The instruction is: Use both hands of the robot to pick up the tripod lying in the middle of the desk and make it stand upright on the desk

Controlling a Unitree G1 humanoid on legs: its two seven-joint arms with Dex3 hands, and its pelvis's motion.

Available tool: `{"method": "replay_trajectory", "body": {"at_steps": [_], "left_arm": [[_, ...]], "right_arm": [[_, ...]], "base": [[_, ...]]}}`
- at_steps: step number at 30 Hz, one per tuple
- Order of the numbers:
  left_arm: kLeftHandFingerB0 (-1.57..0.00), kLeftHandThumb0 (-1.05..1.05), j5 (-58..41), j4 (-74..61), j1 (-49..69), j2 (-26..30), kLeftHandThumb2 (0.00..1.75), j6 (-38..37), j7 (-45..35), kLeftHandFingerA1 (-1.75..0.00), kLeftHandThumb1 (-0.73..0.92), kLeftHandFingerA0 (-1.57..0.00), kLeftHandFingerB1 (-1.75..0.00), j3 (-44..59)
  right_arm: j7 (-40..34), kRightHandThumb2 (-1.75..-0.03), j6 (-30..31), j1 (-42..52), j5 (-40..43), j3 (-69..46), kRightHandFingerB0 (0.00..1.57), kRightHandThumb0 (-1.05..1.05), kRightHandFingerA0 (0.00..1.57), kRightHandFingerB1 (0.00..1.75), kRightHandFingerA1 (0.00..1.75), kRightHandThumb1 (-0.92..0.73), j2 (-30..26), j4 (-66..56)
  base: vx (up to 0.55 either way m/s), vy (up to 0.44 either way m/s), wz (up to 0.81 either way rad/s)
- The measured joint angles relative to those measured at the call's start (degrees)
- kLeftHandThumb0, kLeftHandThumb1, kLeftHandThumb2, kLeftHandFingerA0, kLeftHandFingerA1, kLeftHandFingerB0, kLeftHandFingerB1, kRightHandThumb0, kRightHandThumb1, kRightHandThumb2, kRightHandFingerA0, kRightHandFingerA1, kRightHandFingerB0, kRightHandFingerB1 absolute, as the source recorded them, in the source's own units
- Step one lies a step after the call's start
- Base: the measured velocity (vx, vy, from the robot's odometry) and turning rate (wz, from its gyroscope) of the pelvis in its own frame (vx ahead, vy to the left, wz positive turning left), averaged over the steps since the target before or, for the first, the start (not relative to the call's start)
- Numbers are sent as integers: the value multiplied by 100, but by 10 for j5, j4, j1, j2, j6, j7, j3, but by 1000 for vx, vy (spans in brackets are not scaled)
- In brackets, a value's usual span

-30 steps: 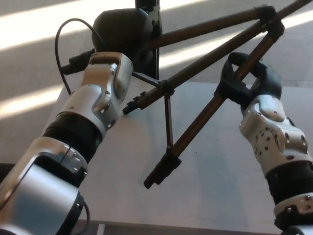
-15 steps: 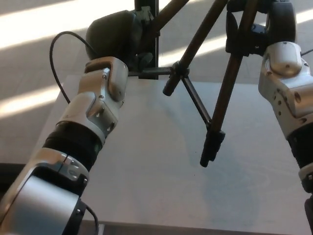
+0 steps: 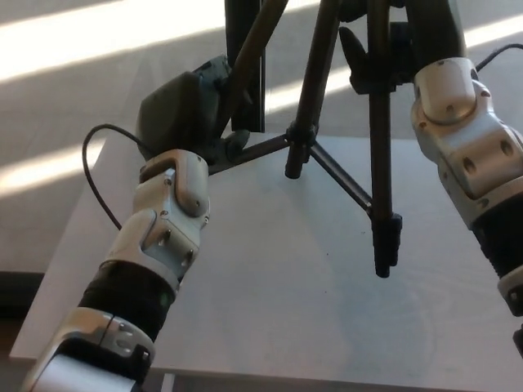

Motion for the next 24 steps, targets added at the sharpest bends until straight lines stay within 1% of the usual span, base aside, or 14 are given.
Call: {"method": "replay_trajectory", "body": {"at_steps": [1, 5, 7, 11, 12, 13, 14, 17, 18, 20, 21, 22, 23, 24], "left_arm": [[-67, -15, -1, -2, 4, 0, 69, 0, 2, -174, 67, -79, -138, 0], [-64, -13, -7, -18, 25, -5, 70, 13, 7, -171, 68, -91, -134, 0], [-61, -19, -8, -23, 35, -7, 72, 16, 8, -175, 66, -77, -151, -3], [-58, -19, -9, -31, 52, -7, 74, 27, 11, -175, 66, -78, -159, -12], [-74, -16, -10, -32, 54, -7, 66, 29, 11, -166, 68, -87, -109, -14], [-74, -15, -10, -33, 58, -6, 65, 30, 12, -167, 69, -89, -117, -18], [-64, -17, -10, -33, 60, -4, 69, 31, 12, -175, 67, -79, -150, -21], [-64, -17, -10, -35, 69, 2, 69, 33, 12, -175, 67, -79, -150, -32], [-72, -17, -10, -35, 72, 4, 75, 34, 12, -171, 64, -85, -101, -36], [-71, -15, -10, -44, 80, 5, 78, 35, 11, -172, 64, -85, -118, -40], [-69, -16, -11, -48, 83, 6, 82, 36, 10, -175, 62, -84, -135, -42], [-69, -16, -11, -54, 87, 8, 82, 36, 9, -175, 62, -84, -135, -43], [-69, -19, -12, -58, 90, 10, 80, 36, 9, -174, 62, -84, -119, -45], [-71, -19, -13, -60, 92, 12, 74, 37, 8, -174, 65, -86, -110, -46]], "right_arm": [[1, -139, -1, 1, -2, 2, 83, -23, 100, 156, 175, -41, 0, -2], [6, -140, -10, 18, -17, 10, 83, -21, 99, 156, 175, -42, 0, -16], [6, -134, -15, 30, -22, 12, 83, -24, 97, 157, 175, -40, 0, -22], [9, -136, -32, 62, -38, 10, 82, -23, 95, 157, 175, -39, 2, -52], [10, -134, -35, 69, -42, 9, 81, -22, 94, 158, 175, -40, 3, -57], [11, -132, -41, 76, -46, 7, 81, -25, 95, 159, 175, -41, 4, -62], [11, -133, -45, 84, -50, 5, 81, -22, 95, 162, 175, -41, 5, -66], [12, -133, -57, 113, -60, -6, 81, -22, 95, 162, 175, -41, 14, -87], [12, -133, -60, 120, -63, -8, 79, -21, 94, 164, 175, -41, 18, -91], [13, -124, -64, 135, -68, -15, 78, -23, 93, 164, 175, -43, 23, -104], [13, -115, -67, 141, -70, -18, 103, -31, 120, 128, 139, -46, 24, -108], [14, -115, -69, 149, -72, -22, 103, -31, 120, 128, 139, -46, 25, -113], [15, -121, -70, 153, -74, -25, 80, -23, 95, 164, 175, -43, 27, -117], [16, -121, -71, 158, -77, -27, 81, -22, 96, 162, 175, -42, 28, -121]], "base": [[0, 0, 0], [0, 0, 0], [0, 0, 0], [0, 0, 0], [0, 0, 0], [0, 0, 0], [0, 0, 0], [0, 0, 0], [0, 0, 0], [0, 0, 0], [0, 0, 0], [0, 0, 0], [0, 0, 0], [0, 0, 0]]}}
